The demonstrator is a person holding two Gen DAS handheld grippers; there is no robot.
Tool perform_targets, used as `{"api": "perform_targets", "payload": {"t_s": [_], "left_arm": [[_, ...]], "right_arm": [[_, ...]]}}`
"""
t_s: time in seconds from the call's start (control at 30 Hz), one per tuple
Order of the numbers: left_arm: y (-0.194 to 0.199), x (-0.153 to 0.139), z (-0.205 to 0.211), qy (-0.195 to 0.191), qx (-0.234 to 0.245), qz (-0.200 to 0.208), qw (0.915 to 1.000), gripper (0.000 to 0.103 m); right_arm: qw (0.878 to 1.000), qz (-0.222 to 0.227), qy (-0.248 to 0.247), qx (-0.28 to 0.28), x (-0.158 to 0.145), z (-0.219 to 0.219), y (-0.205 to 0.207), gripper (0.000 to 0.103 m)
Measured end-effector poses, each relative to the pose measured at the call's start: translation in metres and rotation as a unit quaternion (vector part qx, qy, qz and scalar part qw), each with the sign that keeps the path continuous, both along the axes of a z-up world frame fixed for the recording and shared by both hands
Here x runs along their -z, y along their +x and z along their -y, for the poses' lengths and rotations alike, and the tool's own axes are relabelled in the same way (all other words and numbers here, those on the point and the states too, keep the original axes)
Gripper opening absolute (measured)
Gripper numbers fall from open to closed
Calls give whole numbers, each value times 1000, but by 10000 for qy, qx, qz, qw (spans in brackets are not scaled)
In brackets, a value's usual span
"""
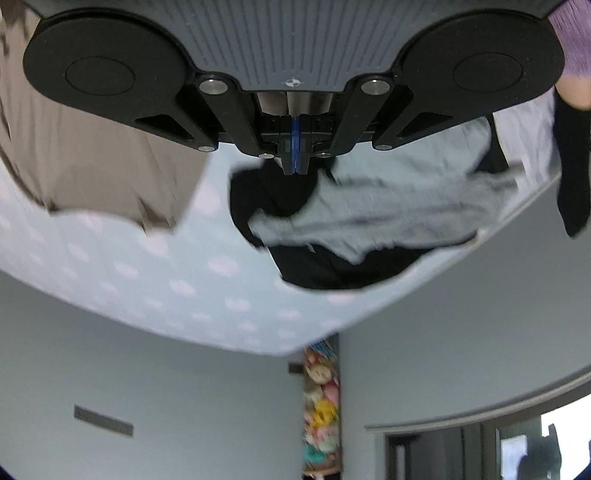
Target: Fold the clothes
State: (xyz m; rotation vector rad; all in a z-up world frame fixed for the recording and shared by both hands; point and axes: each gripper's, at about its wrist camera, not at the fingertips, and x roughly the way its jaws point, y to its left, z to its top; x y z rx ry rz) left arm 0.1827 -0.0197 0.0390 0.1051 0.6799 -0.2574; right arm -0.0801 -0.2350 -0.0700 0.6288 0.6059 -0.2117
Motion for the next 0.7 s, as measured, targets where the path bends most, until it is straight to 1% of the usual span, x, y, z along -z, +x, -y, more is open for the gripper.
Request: {"api": "perform_targets", "payload": {"t_s": [0.1,0.2,0.3,0.4,0.47,0.53,0.6,0.7], "left_arm": [[21,-9,-15,8,-245,170,9996,0],[42,-7,-38,111,-646,257,9975,0],[64,5,-66,200,-1095,207,9936,0],[81,22,-91,363,-1529,106,9875,0],[89,32,-106,350,-1698,-25,9849,0],[93,42,-114,365,-1736,-96,9841,0],[92,48,-119,220,-1578,-203,9870,0],[85,54,-121,-171,-1242,-396,9913,1]], "right_arm": [[10000,-81,26,-4,3,1,3,65],[9998,-183,80,14,6,2,5,65],[9995,-300,110,21,9,3,9,65],[9991,-406,104,11,11,2,12,65],[9989,-470,90,-7,13,1,15,64],[9986,-523,87,-23,14,1,17,64],[9984,-557,89,-34,15,1,18,64],[9982,-591,85,-46,16,1,19,64]]}}
